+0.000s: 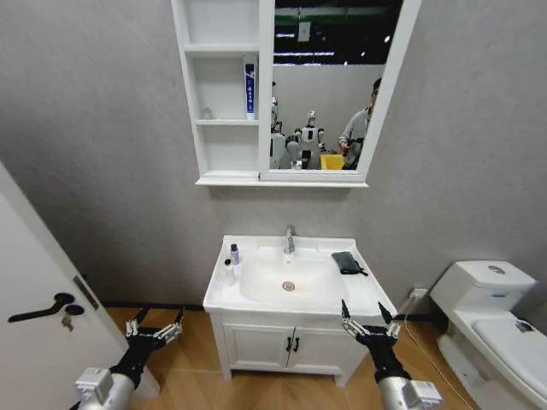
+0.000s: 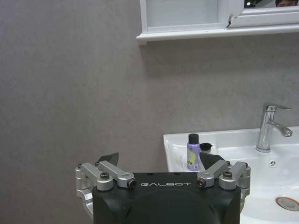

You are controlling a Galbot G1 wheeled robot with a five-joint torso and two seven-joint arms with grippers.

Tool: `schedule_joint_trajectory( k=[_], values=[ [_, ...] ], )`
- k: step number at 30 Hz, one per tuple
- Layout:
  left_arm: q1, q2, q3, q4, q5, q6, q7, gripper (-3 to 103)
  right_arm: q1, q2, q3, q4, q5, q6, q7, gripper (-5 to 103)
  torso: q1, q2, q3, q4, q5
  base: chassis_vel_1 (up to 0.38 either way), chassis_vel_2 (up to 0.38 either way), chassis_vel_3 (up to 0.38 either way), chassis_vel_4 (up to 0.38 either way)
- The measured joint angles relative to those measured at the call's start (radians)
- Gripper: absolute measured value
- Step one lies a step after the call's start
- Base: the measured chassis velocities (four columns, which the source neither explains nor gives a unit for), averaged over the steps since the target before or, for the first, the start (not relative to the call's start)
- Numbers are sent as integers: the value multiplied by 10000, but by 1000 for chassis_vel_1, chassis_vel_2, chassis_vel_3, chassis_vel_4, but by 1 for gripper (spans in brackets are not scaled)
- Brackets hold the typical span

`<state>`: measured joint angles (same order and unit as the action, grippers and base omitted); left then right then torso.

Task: Move facial cleanser and shampoo from washbasin to cabinet, then wipe washbasin with towel.

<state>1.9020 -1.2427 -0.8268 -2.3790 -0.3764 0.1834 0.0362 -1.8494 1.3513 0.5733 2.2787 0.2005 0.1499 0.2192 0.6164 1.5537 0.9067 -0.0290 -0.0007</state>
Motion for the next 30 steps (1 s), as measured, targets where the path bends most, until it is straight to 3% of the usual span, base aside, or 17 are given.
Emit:
schedule_joint_trajectory(
  k=[3,6,12,21,30],
  values=[
    [22,60,125,53,129,30,-46,94,38,-4,-63,-35,43,11,26,100,3,-2,3,6,13,-102,130,130,-35],
    [-4,171,328,217,279,26,-41,96,47,-51,-145,-69,8,12,-64,100,-2,0,0,-10,1,-67,37,18,-43],
    [-326,471,877,877,291,12,-12,97,18,-121,-288,-250,-134,84,-316,100,-20,8,-5,6,6,44,-24,-38,18],
    [-2616,1419,2463,3023,107,-37,58,95,-328,-149,-14,-546,-289,268,-528,100,-4,2,1,-2,6,0,0,0,0],
    [-4390,1424,3724,4456,-18,-7,-146,94,-702,-64,306,-304,-263,274,-509,100,-7,3,0,0,4,0,0,0,0]
  ],
)
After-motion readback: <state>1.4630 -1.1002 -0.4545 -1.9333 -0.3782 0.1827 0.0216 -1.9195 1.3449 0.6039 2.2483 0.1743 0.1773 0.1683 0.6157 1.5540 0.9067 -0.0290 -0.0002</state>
